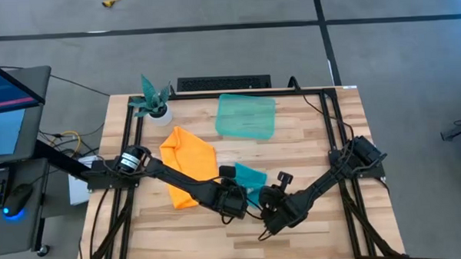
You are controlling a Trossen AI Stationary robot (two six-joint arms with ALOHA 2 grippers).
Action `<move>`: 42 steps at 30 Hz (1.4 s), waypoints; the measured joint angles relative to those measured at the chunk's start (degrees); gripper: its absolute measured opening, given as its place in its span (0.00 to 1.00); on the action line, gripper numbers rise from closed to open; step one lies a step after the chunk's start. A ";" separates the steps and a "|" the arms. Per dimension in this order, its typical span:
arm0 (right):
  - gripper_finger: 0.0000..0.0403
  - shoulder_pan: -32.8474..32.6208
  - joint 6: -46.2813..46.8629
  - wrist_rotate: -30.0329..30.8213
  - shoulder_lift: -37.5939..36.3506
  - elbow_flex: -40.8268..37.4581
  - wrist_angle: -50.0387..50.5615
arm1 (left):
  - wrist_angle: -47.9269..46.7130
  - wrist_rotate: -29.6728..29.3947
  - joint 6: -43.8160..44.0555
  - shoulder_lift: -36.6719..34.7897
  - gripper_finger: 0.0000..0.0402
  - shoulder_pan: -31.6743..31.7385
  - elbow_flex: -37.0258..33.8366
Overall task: Roll microfiber towels into tight, uniform cylinder then place into a basket
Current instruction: Fold the blue microfiber towel
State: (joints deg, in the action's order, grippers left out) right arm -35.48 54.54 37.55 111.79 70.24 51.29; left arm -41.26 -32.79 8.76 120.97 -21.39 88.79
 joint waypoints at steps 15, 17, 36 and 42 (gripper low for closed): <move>0.07 1.58 -0.45 -2.71 0.00 0.02 0.64 | -1.37 4.50 -2.93 0.00 0.37 -2.80 0.00; 0.06 2.33 -0.95 -3.87 0.00 0.02 1.02 | -1.26 4.45 -3.44 0.00 0.36 -3.50 0.00; 0.07 5.01 -2.53 -6.85 0.02 0.04 2.46 | 9.70 5.85 -9.43 -0.04 0.31 0.39 -7.67; 0.12 5.42 -2.56 -7.77 0.02 0.04 2.20 | 10.07 11.75 -7.81 -0.26 0.31 0.85 -7.65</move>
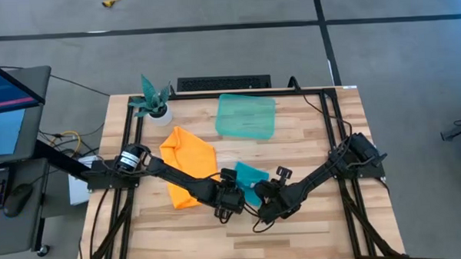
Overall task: Roll microfiber towels into tight, uniform cylinder then place into a basket
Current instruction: Fold the blue microfiber towel
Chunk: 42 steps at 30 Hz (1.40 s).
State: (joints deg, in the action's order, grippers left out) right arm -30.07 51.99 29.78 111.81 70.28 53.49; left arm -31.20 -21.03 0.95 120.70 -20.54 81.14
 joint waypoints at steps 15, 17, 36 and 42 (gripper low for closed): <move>0.34 2.59 -4.01 -0.95 -5.14 0.58 7.17 | -1.15 0.92 2.50 0.13 0.31 -0.19 0.07; 0.35 2.28 -3.37 1.28 -7.75 0.59 8.98 | -1.17 0.96 2.52 0.13 0.31 -0.19 0.07; 0.32 -8.51 0.72 21.55 -29.26 -7.84 3.00 | -1.12 -0.01 2.67 0.26 0.31 -0.39 0.00; 0.32 -5.59 -0.11 12.79 -28.03 -10.86 2.47 | -1.03 -0.25 2.69 0.27 0.31 -0.41 -0.04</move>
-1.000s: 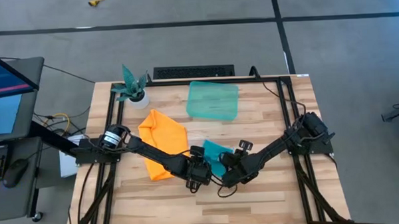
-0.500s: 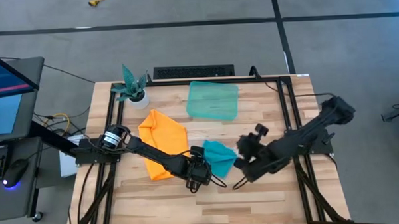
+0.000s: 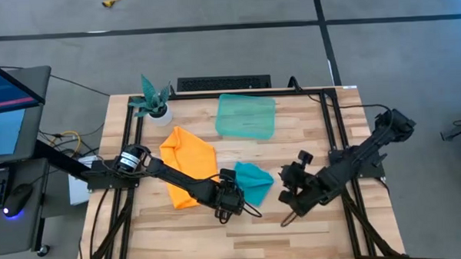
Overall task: Roll microfiber towels into tight, uniform cylinder then place into a basket
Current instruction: Fold the blue microfiber towel
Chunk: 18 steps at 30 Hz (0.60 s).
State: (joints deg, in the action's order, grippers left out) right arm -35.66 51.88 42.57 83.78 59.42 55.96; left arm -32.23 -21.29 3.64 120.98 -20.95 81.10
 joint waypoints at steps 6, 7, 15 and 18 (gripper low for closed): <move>0.29 5.23 -15.17 -13.75 -0.10 -3.92 -19.20 | 0.04 -0.10 0.02 0.01 0.31 0.00 0.00; 0.28 5.97 -18.71 -16.58 -0.10 -4.69 -23.23 | 0.04 -0.13 0.07 0.01 0.31 0.00 0.00; 0.23 11.25 -29.28 -24.64 -0.10 -8.44 -35.78 | 0.02 -0.21 0.24 0.01 0.31 0.00 0.00; 0.23 12.75 -27.86 -25.03 0.71 -8.43 -36.56 | 0.02 -0.23 0.26 0.01 0.31 0.00 0.00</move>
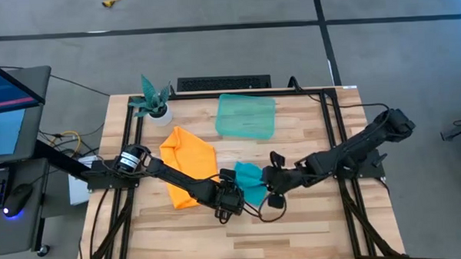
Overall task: Roll microfiber towels into tight, uniform cylinder then place into a basket
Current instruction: Fold the blue microfiber towel
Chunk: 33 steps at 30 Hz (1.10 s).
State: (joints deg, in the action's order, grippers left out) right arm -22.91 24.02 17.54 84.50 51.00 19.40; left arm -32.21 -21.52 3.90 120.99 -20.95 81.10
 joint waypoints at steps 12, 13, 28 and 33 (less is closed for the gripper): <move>0.22 5.79 -4.99 -11.92 10.72 0.66 -2.71 | -0.01 -0.17 0.00 0.00 0.31 0.00 -0.01; 0.23 6.48 -4.99 -11.94 11.58 1.33 -2.91 | -0.15 -0.17 0.00 0.00 0.31 0.00 0.00; 0.23 5.09 -5.17 -16.41 12.36 2.82 -3.24 | -0.07 -0.24 0.22 0.00 0.31 0.00 -0.02; 0.23 6.58 -5.13 -16.15 12.36 2.82 -3.21 | -0.02 -0.24 0.23 0.00 0.31 0.00 -0.02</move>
State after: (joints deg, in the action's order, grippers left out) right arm -16.34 18.90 1.38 96.86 53.82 16.19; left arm -32.23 -21.76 4.13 120.99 -20.95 81.08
